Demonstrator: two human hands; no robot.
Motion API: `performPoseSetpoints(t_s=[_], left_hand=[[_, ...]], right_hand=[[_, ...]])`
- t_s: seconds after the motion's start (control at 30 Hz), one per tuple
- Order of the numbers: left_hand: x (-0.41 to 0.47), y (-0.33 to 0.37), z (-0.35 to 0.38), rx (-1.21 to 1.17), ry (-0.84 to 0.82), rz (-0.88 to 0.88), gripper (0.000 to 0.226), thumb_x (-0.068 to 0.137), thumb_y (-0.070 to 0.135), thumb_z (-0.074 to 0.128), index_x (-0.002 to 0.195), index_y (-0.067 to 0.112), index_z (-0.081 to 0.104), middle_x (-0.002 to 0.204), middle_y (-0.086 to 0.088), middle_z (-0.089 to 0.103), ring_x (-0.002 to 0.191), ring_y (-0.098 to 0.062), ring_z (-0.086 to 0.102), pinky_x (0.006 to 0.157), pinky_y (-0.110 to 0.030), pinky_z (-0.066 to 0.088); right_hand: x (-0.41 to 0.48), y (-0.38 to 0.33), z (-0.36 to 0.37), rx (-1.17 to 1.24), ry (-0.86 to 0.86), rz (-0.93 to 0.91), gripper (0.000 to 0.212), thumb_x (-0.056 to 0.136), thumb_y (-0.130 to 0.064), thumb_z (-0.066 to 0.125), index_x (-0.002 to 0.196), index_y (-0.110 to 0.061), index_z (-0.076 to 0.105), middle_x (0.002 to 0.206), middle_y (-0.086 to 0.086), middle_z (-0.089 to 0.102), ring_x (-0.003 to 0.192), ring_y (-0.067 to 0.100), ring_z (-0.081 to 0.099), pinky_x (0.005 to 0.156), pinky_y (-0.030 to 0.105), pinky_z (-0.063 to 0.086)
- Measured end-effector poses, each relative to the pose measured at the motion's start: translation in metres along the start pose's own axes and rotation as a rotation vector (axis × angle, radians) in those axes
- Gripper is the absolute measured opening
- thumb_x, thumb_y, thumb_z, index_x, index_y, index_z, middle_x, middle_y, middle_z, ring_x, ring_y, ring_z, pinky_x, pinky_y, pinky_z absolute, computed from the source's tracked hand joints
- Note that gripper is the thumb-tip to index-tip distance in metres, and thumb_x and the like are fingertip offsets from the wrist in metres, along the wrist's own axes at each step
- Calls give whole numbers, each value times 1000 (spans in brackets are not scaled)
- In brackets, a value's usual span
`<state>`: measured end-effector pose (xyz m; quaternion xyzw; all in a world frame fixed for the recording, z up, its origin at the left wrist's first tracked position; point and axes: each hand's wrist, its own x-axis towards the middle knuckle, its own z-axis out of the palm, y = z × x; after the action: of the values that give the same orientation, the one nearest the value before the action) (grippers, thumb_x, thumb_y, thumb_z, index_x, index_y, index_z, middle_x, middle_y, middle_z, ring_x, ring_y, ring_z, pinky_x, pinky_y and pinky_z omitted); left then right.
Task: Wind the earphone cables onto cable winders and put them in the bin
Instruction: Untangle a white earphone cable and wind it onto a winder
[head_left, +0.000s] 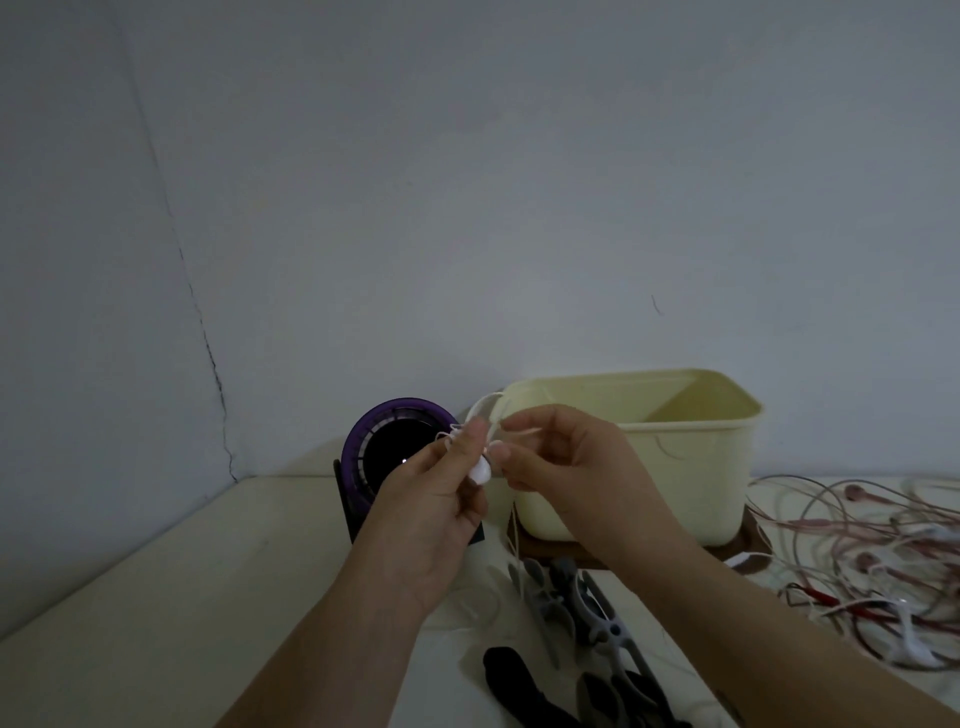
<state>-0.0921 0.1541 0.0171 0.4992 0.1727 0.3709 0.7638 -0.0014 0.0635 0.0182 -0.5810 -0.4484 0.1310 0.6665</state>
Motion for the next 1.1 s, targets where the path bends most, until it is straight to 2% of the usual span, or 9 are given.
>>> performPoseSetpoints(t_s=[0.1,0.2,0.23,0.33,0.47,0.63,0.73,0.9,1.1], left_hand=[[-1,0,1,-85,10,-57,24,76,30,69,94,14,76,75,3,65,65,-4,52,65,-20,41],[-2,-2,4,-71,55,-90,21,78,38,66,82,19,74,66,7,66,60,-3,53,64,-20,40],[-2,-3,5,-66,70,-97,23,79,40,66,81,18,73,64,7,66,60,-3,53,63,-21,40],[-3,-5,7,-98,46,-93,42,72,43,65,100,12,71,71,3,70,66,-6,60,65,-20,44],[-9,-3,12,-156,19,-70,32,77,37,61,94,11,68,62,2,68,51,-4,63,45,-15,47],[-11,-5,13,-22,35,-77,25,86,41,59,88,19,71,63,11,66,48,3,57,54,-19,39],[-12,-6,13,-19,77,-77,26,87,42,60,88,18,71,61,12,65,46,4,55,58,-21,36],[-13,-5,15,-66,92,-85,31,83,41,64,98,14,71,69,8,68,48,2,57,60,-21,37],[-15,-4,17,-22,97,-29,22,83,39,64,74,22,75,70,10,67,66,-1,58,65,-23,38]], right_hand=[[-6,0,7,-7,-17,-67,21,80,-18,74,94,-25,61,94,-9,68,76,6,67,63,15,50],[-10,2,13,28,-1,-70,10,83,-15,71,88,-21,64,86,-3,71,67,5,66,49,8,40],[-10,2,14,63,14,-57,9,83,-15,71,87,-19,65,85,-1,71,69,7,67,51,9,43],[-11,4,16,202,26,15,12,82,-15,72,92,-14,66,84,2,71,72,13,70,60,16,50],[-12,1,17,276,-25,45,15,84,-9,70,98,-10,63,75,5,69,63,14,67,48,13,45],[-8,0,13,170,17,-24,21,81,-6,71,96,-19,63,83,-2,71,71,15,71,63,21,55],[-8,-1,12,139,-10,-43,17,82,-8,71,97,-15,65,92,1,71,76,19,71,72,26,58],[-10,-1,11,142,-7,-56,4,81,-7,72,82,-10,69,74,6,73,67,12,70,61,13,51],[-12,-3,10,70,-8,-131,8,84,-11,70,88,-16,67,76,4,74,73,13,71,63,13,50]])
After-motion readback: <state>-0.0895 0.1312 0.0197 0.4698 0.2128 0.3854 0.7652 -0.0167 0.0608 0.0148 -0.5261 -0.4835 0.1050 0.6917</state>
